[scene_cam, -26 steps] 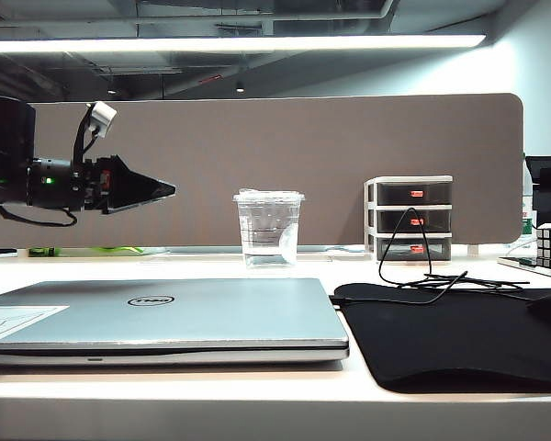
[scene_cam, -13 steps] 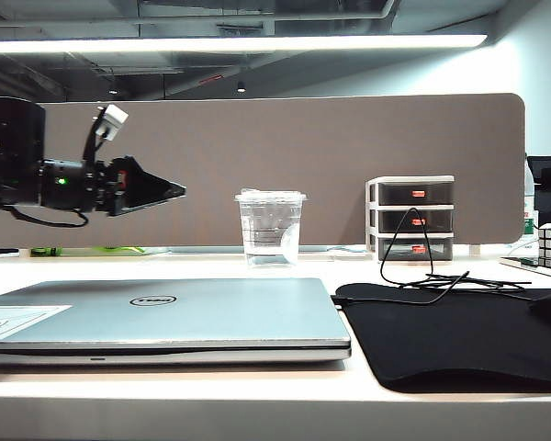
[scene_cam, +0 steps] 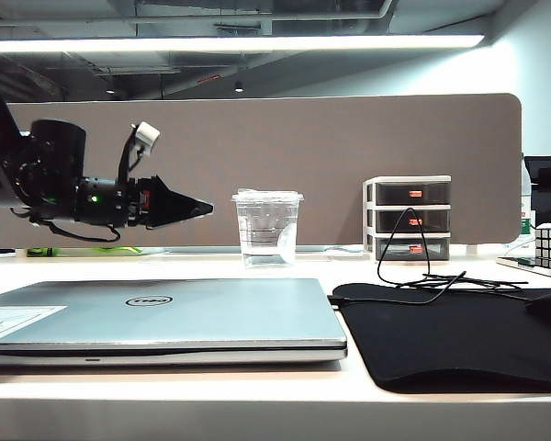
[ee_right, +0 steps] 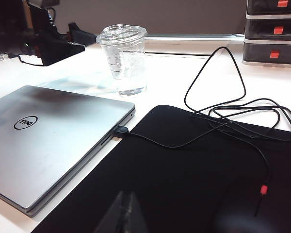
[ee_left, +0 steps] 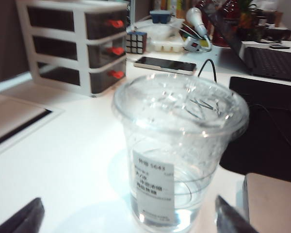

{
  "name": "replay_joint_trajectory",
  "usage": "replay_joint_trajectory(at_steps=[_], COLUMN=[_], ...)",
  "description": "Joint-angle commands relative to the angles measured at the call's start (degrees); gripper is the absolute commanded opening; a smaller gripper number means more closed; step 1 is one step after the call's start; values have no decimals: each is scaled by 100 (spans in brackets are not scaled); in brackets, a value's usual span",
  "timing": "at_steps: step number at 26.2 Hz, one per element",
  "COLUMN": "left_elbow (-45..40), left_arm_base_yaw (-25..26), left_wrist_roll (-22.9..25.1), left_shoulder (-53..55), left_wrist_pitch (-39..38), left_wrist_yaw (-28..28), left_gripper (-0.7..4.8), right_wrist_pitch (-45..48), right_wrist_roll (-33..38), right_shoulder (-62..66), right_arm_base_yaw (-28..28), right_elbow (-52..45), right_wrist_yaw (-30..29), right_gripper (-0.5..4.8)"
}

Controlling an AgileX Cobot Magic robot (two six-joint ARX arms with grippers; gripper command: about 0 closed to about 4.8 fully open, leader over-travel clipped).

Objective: Pick up the coffee cup and place it over the laptop.

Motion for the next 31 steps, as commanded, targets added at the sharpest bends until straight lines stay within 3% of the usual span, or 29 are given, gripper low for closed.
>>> replay_joint_trajectory(at_steps=[1, 21, 31], left_elbow=[240, 876, 1121], left_arm_base_yaw=[-35, -374, -601], left_wrist_roll=[42, 271, 398], left_shoulder=[229, 833, 988], left_wrist_pitch=[-181, -212, -592], left_wrist_yaw=[297, 426, 129], left_gripper=[479, 479, 479], right_wrist_pitch=[57, 52, 50], right_wrist_roll=[-7, -9, -22], right_shoulder=[0, 0, 0], right_arm_base_yaw=[2, 2, 4], right_elbow=[-37, -37, -37], right_wrist_yaw=[9, 11, 9], right_gripper=[-6, -6, -6])
